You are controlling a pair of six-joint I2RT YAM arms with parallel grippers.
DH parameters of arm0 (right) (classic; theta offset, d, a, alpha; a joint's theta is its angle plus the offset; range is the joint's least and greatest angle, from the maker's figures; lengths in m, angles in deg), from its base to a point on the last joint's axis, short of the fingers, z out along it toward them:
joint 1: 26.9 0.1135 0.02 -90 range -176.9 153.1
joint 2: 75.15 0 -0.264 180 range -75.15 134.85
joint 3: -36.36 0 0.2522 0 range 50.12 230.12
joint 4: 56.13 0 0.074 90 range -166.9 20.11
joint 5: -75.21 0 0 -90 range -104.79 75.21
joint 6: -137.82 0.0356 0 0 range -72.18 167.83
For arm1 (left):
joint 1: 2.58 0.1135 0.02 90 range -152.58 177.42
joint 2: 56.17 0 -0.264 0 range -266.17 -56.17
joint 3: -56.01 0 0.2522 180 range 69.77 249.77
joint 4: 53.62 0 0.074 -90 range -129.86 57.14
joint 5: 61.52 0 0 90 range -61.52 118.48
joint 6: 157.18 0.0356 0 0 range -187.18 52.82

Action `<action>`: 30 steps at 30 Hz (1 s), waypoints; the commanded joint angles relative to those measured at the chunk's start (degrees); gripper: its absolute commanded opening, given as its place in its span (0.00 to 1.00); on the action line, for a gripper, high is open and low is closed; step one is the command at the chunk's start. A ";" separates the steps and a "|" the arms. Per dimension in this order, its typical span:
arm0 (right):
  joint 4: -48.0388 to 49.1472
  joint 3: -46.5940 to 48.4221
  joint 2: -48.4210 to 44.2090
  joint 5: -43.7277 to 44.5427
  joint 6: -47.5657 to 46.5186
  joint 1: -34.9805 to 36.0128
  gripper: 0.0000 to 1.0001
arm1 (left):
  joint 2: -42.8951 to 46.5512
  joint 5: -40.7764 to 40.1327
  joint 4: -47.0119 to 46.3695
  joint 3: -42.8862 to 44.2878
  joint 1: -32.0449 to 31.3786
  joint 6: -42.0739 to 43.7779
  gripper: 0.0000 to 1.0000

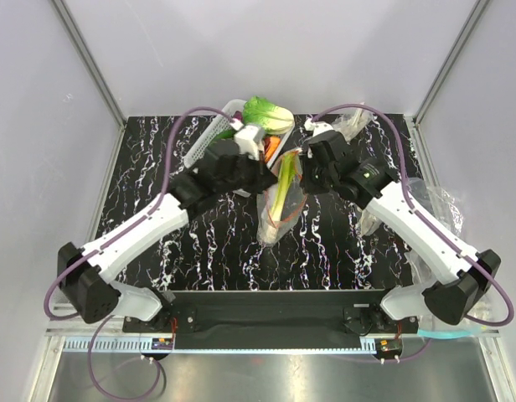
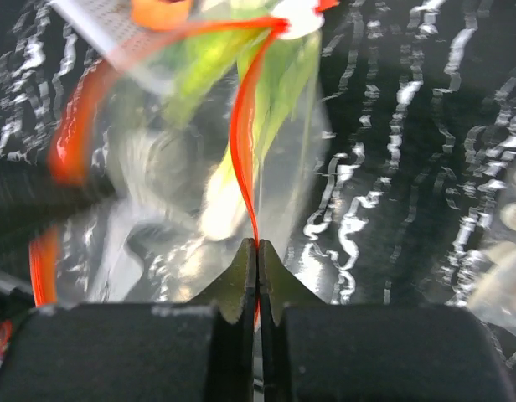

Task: Place the food in the zip-top bag and seal the zipper
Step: Adjust the zipper food storage bag at the center of the board.

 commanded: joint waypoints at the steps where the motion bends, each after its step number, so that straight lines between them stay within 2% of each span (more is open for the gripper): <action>1: -1.27 -0.15 -5.16 7.52 -0.90 -1.75 0.00 | -4.78 0.81 -2.86 6.70 -7.20 0.93 0.00; 4: -1.10 -1.99 -7.97 6.03 -0.72 -6.15 0.00 | -6.02 1.89 -3.48 6.01 -8.00 0.75 0.00; 6: -0.57 -2.88 -8.42 5.33 -0.99 -6.42 0.00 | -4.19 -0.48 -2.78 3.99 -6.77 1.45 0.00; 9: 0.22 -3.14 -7.11 1.56 -0.72 -6.33 0.00 | -1.11 0.91 -4.44 -0.40 -2.38 0.14 0.00; 16: 1.36 -3.49 -4.12 0.32 -2.21 -6.33 0.00 | -6.10 5.39 -6.29 -0.06 -1.58 -0.30 0.00; 19: 1.80 -4.98 -3.68 1.28 -3.18 -6.33 0.00 | -7.33 5.13 -6.82 0.12 -1.58 0.14 0.00; 24: 0.66 -4.90 -4.03 5.23 -4.32 -6.42 0.00 | -8.12 5.48 -6.91 1.61 -1.76 0.23 0.08; 30: -5.49 -0.86 -6.13 12.88 -4.06 -6.94 0.00 | -10.85 8.29 -8.49 4.69 -3.78 -0.83 0.17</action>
